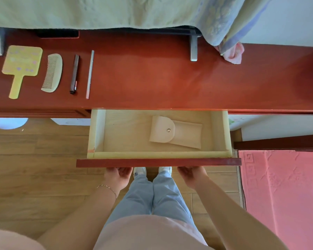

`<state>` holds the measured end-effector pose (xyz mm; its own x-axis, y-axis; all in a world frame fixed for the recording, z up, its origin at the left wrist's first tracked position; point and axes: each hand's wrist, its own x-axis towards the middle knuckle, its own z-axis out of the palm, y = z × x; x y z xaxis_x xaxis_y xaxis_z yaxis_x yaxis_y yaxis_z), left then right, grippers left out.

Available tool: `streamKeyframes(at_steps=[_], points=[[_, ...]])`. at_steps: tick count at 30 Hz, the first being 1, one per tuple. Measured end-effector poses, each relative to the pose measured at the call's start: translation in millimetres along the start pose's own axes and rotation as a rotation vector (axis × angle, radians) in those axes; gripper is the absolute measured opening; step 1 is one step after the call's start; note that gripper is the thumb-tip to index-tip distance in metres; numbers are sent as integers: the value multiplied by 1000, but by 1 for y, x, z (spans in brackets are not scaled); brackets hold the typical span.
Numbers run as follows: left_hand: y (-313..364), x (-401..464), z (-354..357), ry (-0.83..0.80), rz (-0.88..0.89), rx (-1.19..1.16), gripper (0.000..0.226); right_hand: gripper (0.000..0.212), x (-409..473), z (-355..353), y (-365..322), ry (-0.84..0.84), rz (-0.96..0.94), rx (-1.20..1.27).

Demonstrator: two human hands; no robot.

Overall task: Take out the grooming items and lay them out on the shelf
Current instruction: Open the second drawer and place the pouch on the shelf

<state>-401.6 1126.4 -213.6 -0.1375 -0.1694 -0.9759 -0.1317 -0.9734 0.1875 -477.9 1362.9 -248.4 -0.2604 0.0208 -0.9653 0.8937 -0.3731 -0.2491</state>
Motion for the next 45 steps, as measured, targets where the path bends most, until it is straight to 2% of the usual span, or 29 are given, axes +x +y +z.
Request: streamKeyframes(at_steps=[5, 9, 12, 16, 19, 21, 23, 26, 29, 31, 33, 37, 41, 45], points=[[-10, 4, -12, 42, 27, 42, 30, 22, -8, -7, 5, 16, -18, -116], [-14, 0, -20, 66, -6, 248, 48, 20, -33, -6, -7, 36, -17, -638], [-24, -12, -19, 32, -8, 653, 46, 31, -55, -9, -20, -99, 63, -937], [-44, -42, 7, -259, -1, 1256, 38, 32, -102, 3, -37, -342, 74, -1290], [-47, -67, 25, -410, -35, 1410, 36, 27, -142, 18, -60, -533, -30, -1213], [-45, -83, 34, -522, -4, 1438, 34, 24, -159, 29, -80, -590, -122, -1079], [-38, -100, 48, -644, 29, 1389, 33, 21, -161, 41, -98, -501, -253, -969], [-23, -115, 80, -703, 237, 1347, 30, 20, -127, 55, -114, -173, -419, -930], [-6, -99, 110, -531, 542, 1422, 25, 28, -81, 56, -120, 122, -496, -1089], [1, -75, 121, -389, 604, 1423, 27, 39, -63, 55, -121, 218, -477, -1131], [3, -53, 128, -306, 570, 1423, 29, 44, -52, 54, -121, 278, -441, -1126], [-4, -26, 131, -148, 542, 1449, 29, 33, -35, 55, -116, 306, -357, -1053], [-10, -15, 126, -163, 535, 1471, 25, 17, -31, 55, -116, 272, -320, -972], [-2, -17, 122, -196, 541, 1437, 22, 15, -29, 47, -119, 196, -301, -857]])
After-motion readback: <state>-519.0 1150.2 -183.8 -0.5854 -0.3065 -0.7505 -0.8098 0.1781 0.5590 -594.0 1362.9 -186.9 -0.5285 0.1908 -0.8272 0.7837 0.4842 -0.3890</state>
